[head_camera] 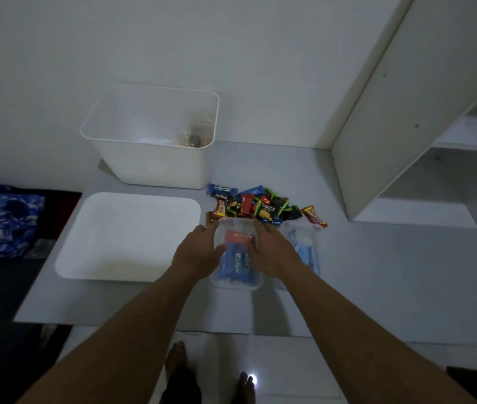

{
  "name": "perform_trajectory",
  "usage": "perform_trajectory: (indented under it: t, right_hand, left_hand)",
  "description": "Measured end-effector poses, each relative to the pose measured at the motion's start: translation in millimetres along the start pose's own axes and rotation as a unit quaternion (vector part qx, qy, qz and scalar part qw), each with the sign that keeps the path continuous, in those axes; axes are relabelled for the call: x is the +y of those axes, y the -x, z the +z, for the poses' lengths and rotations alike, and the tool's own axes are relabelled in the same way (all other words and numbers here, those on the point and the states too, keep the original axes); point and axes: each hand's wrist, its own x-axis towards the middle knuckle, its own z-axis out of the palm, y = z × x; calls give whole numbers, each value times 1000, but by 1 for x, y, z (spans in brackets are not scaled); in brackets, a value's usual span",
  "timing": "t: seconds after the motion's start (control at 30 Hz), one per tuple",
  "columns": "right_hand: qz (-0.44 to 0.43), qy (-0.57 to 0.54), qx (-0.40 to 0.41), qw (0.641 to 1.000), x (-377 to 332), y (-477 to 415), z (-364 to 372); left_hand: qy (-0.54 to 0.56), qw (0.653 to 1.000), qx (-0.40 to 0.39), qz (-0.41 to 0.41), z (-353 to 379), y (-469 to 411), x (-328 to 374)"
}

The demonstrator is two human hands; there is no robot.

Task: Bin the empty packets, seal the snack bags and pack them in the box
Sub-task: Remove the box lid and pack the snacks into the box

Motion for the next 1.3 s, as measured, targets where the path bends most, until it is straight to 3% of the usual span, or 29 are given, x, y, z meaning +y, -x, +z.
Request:
perform_trajectory:
  t: [0.27, 0.53, 0.67, 0.97, 1.3]
  right_hand:
    - [90, -58, -21, 994, -2, 4, 23]
    - [72, -175, 79, 979, -13, 12, -13]
    - [65, -214, 122, 967, -7, 23, -46]
    - [145, -234, 134, 952, 54, 60, -73]
    - [183, -280, 131, 933, 102, 74, -52]
  left_hand:
    - [101, 991, -34, -79, 18, 8, 1]
    - [169, 981, 58, -80, -18, 10, 20]
    - [176, 980, 67, -58, -31, 5, 49]
    - [247, 969, -4, -24, 7, 9, 105]
    - [262, 963, -44, -53, 51, 10, 124]
